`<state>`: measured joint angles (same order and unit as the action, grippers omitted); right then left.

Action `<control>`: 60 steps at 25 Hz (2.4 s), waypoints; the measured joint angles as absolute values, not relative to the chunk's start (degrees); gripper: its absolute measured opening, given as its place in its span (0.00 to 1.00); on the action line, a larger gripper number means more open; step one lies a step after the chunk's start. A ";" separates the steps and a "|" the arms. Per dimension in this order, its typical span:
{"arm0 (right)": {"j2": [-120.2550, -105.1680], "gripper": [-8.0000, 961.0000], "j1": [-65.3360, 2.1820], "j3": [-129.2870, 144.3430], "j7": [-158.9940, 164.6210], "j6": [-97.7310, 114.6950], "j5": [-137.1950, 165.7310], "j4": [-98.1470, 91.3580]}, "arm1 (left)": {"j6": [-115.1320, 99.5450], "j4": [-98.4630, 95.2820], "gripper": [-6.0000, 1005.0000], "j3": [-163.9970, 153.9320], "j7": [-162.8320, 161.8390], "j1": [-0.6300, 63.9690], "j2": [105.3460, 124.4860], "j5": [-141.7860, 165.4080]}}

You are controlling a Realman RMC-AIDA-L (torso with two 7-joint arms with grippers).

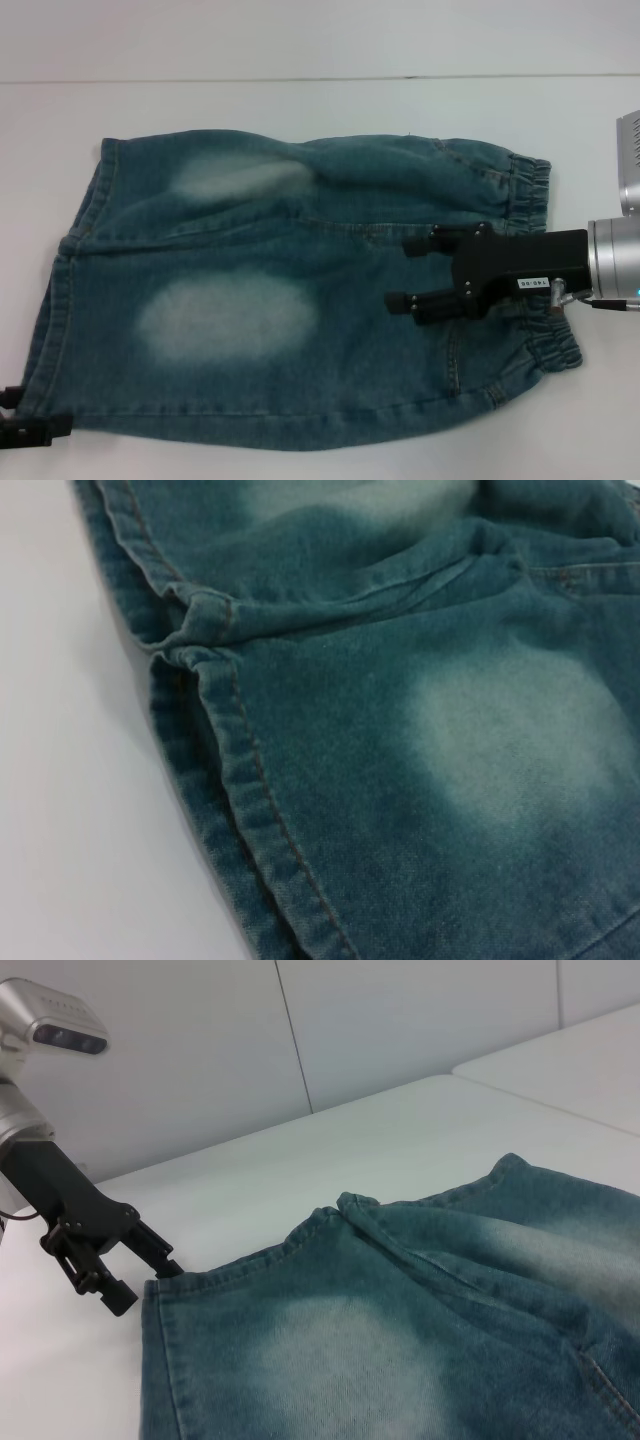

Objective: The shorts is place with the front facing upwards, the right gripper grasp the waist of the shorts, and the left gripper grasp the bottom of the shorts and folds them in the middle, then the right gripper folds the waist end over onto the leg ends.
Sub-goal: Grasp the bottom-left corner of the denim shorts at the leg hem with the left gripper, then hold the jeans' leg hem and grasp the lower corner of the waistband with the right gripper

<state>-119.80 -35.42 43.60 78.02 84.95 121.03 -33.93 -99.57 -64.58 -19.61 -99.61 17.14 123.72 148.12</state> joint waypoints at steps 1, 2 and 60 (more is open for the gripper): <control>-119.79 0.95 -35.42 43.60 77.99 84.98 121.03 -33.93 | -99.61 -64.57 0.92 -19.81 -99.64 17.14 123.73 148.22; -119.79 0.95 -35.42 43.60 77.99 84.99 121.03 -33.93 | -99.67 -64.54 0.92 -20.03 -99.66 17.14 123.77 148.30; -107.56 0.95 -25.04 24.74 126.25 97.63 133.69 -34.77 | -103.36 -67.45 0.03 -21.97 -98.86 21.56 123.79 145.73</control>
